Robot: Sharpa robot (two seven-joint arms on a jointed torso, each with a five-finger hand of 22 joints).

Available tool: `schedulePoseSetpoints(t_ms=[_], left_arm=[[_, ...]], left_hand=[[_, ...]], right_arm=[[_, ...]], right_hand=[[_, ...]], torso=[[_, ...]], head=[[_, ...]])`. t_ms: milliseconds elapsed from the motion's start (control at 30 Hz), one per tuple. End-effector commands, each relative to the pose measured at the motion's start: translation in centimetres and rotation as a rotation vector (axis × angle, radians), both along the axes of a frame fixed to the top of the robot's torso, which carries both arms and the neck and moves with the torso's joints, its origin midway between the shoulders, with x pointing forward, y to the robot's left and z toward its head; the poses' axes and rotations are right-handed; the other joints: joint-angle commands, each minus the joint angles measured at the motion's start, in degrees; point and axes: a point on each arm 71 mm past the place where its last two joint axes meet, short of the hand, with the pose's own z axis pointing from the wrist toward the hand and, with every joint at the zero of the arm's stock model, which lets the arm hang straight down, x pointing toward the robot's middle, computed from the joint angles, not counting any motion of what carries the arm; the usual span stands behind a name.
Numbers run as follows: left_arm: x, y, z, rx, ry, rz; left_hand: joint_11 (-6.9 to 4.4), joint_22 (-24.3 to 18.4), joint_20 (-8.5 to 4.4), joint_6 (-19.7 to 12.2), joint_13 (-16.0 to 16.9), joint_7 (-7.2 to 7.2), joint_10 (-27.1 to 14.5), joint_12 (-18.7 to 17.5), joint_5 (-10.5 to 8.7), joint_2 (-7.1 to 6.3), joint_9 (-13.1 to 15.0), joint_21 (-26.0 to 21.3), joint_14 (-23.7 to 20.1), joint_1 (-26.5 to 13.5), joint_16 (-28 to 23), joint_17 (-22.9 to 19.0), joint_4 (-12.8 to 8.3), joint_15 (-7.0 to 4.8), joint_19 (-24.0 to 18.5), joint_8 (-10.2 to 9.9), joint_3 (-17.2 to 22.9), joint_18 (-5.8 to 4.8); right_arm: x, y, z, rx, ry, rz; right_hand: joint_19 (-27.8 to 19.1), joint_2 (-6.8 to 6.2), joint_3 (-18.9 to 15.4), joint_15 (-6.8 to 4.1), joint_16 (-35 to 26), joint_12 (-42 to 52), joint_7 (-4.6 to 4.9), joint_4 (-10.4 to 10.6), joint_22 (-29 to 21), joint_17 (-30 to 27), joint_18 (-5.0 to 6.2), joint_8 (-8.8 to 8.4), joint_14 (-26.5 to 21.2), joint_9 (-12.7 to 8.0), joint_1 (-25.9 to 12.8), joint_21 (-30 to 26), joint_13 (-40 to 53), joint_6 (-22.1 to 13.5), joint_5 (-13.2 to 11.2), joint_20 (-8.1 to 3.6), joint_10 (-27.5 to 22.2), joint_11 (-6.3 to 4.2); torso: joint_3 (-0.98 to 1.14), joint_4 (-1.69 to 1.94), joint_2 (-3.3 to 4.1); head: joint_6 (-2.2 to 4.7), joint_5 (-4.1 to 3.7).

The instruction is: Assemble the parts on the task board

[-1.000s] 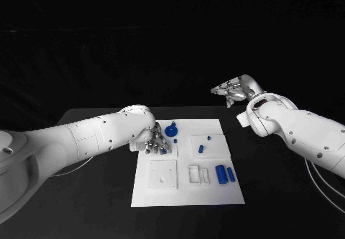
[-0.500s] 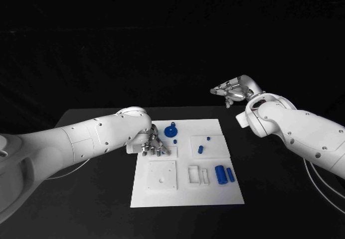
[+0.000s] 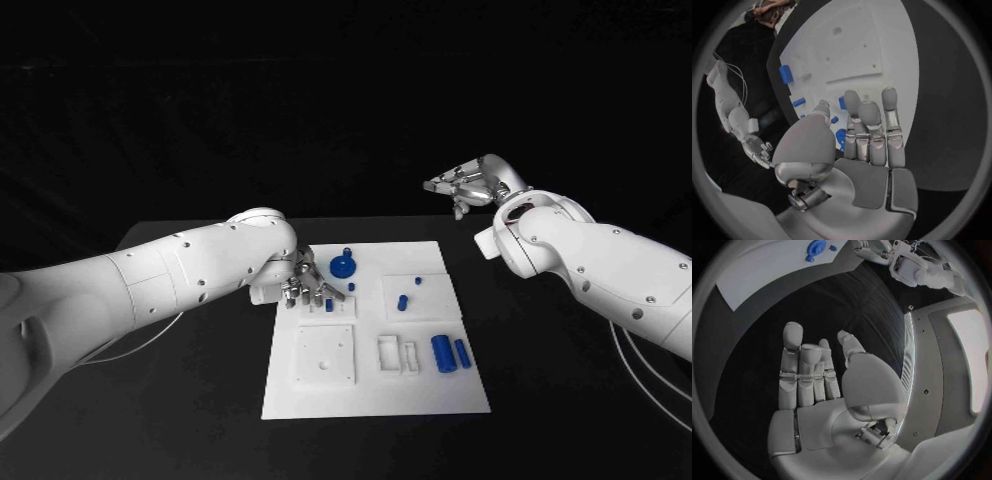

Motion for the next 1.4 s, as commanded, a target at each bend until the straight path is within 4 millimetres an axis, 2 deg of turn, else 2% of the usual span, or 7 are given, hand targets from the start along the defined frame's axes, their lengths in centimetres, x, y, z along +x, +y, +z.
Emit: schedulePoseSetpoints(t_ms=[33,100,367,567,933,1200,1400], left_arm=[[0.2,0.1,1.0,-0.048,-0.01,0.028],[0.4,0.4,1.6,-0.06,-0.022,0.041],[1.6,2.5,3.7,-0.091,-0.071,0.106],[3.0,4.7,4.7,-0.096,-0.144,0.178],[5.0,6.1,5.4,-0.099,-0.238,0.242],[5.7,5.7,5.3,-0.099,-0.224,0.244],[5.9,5.3,4.7,-0.098,-0.197,0.237]], left_hand=[[0.8,0.9,0.03,-1.6,-0.2,0.44,2.7,-0.6,-0.32,0.84,-0.9,-0.4,-0.6,0.6,-0.6,-0.1,-0.1,0.13,0.3,-0.1,0.2,-0.44],[1.1,0.7,0.24,-2.3,-0.7,0.73,2.7,-2.6,-0.28,3.32,-2.2,-1.0,-1.3,0.3,-1.5,-0.6,-2.9,0.34,-0.3,0.2,-0.3,-0.44],[1.77,0.6,0.5,-5.8,0.0,2.06,2.5,-5.5,2.31,8.39,-11.4,-2.5,-2.0,0.9,-2.1,-1.5,-10.2,0.87,-0.5,0.3,-3.4,-0.44],[1.96,0.7,0.59,-7.3,0.8,2.82,2.4,-6.2,3.61,10.48,-16.5,-3.6,-2.0,2.2,-2.1,-2.2,-12.7,0.9,0.1,0.0,-4.8,-0.44],[2.24,0.8,0.69,-8.8,1.2,3.47,2.4,-6.6,4.31,11.15,-21.3,-4.5,-2.0,2.4,-2.0,-2.9,-12.6,1.11,0.6,0.1,-5.9,-0.44],[2.6,0.9,0.81,-10.1,1.6,4.11,2.2,-6.8,3.31,10.47,-28.2,-4.8,-2.2,2.0,-1.6,-3.5,-11.1,1.23,0.6,0.1,-5.6,-0.44],[2.66,0.9,0.85,-10.3,1.8,4.18,2.2,-6.9,2.74,10.06,-29.3,-4.9,-2.4,1.4,-1.3,-3.8,-10.4,1.32,0.6,0.1,-5.5,-0.44]], right_arm=[[0.0,-0.1,-0.1,0.001,0.002,0.01],[0.1,-0.2,-0.1,0.003,0.002,0.006],[0.2,-0.9,-0.2,0.008,0.003,-0.009],[0.2,-1.2,-0.2,0.013,0.003,-0.016],[0.1,-1.2,-0.1,0.015,0.0,-0.014],[-0.1,-1.0,0.1,0.016,-0.004,-0.007],[-0.3,-0.8,0.3,0.018,-0.008,0.002]], right_hand=[[2.1,0.13,-0.1,0.2,-0.3,-0.3,-0.11,0.1,0.0,-0.1,0.77,-0.24,0.1,-0.1,-0.3,-0.1,0.0,-0.4,0.3,0.31,-0.4,-0.08],[2.1,0.1,-0.1,0.22,-0.4,-0.4,-0.03,0.2,-0.1,-0.1,0.78,-0.25,0.1,-0.1,-0.3,-0.3,-0.1,-0.7,0.4,0.32,-0.4,-0.04],[2.1,0.06,-0.2,0.44,-0.5,-0.3,0.64,0.2,-0.2,-0.2,0.9,-0.24,0.1,-0.1,-0.1,-0.3,-0.1,-2.7,0.5,0.48,-0.4,0.3],[2.1,0.06,-0.3,0.59,-0.5,-0.4,1.06,0.3,-0.3,-0.3,1.07,-0.27,0.1,-0.1,0.0,-0.5,-0.2,-3.9,0.5,0.63,-0.5,0.54],[2.1,0.17,-0.3,0.63,-0.5,-0.4,1.13,0.5,-0.3,-0.3,1.19,-0.26,0.1,-0.1,-0.1,-0.5,-0.2,-4.2,0.6,0.72,-0.6,0.58],[2.1,0.17,-0.3,0.68,-0.5,-0.3,1.3,0.7,-0.4,-0.3,1.25,-0.25,0.1,-0.1,-0.1,-0.5,-0.2,-4.8,0.7,0.77,-0.5,0.67],[2.1,0.16,-0.3,0.7,-0.5,-0.3,1.28,0.7,-0.3,-0.3,1.27,-0.19,0.1,0.0,0.0,-0.5,-0.3,-4.8,0.7,0.79,-0.5,0.67]], torso=[[0.02,0.07,-0.06],[-0.01,0.06,-0.04],[-0.03,0.02,0.05],[-0.03,0.0,0.24],[-0.16,-0.15,0.71],[-0.06,-0.47,1.4],[0.04,-0.64,1.99]], head=[[0.24,0.06],[0.35,0.04],[1.02,0.12],[1.61,0.26],[2.1,0.66],[2.77,0.93],[3.07,1.12]])
